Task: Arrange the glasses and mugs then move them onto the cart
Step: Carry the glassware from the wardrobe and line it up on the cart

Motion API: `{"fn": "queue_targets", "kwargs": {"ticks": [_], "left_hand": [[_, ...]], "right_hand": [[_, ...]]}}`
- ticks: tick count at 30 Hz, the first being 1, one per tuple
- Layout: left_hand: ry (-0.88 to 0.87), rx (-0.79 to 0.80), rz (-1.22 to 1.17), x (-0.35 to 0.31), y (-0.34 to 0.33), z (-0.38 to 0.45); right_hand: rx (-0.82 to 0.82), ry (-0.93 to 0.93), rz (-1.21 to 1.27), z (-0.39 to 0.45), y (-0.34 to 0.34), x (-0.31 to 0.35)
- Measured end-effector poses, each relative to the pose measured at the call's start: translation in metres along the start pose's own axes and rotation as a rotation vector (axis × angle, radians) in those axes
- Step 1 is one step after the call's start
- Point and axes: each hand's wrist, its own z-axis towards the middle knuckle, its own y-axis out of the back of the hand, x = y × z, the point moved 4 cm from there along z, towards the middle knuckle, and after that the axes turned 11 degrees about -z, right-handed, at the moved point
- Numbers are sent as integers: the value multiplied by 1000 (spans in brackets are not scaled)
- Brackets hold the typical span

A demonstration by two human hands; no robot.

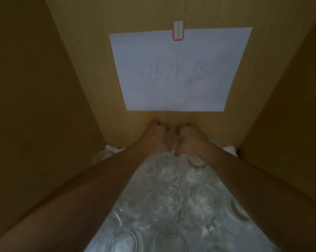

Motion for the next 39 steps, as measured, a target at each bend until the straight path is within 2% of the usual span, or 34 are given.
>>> {"fn": "queue_targets", "kwargs": {"ticks": [3,5,6,8,9,11,12,15,18,21,25,29,32,36,39], "left_hand": [[93,32,54,1,9,-4],[21,65,154,-1,11,-2],[3,55,91,-9,16,-4],[56,-35,-541,-17,20,-6],[46,-23,-528,-25,26,-8],[-48,-33,55,-29,40,-20],[-57,-94,67,-30,46,-23],[-1,-80,-111,-36,60,-35],[-59,-163,-125,-54,79,-57],[-161,-347,-96,-69,100,-88],[-245,-492,-96,-88,123,-135],[-216,-683,-278,-96,139,-183],[-184,-784,-489,-100,147,-216],[-76,-824,-801,-99,154,-248],[-36,-766,-910,-102,151,-266]], "right_hand": [[4,-16,55,-2,3,-2],[27,-27,98,-3,5,-2],[28,-28,126,-6,7,-3],[-21,-27,172,-12,14,-6],[-67,-39,222,-16,19,-7],[-125,-77,345,-29,31,-9],[-156,-79,354,-35,38,-9],[-221,-95,278,-58,61,-6],[-304,-151,164,-96,84,-5],[-465,-228,241,-136,99,-6],[-658,-296,381,-186,111,-1],[-820,-350,519,-233,112,6],[-881,-389,572,-266,108,13],[-927,-418,670,-304,98,25],[-986,-402,731,-333,88,35]]}}
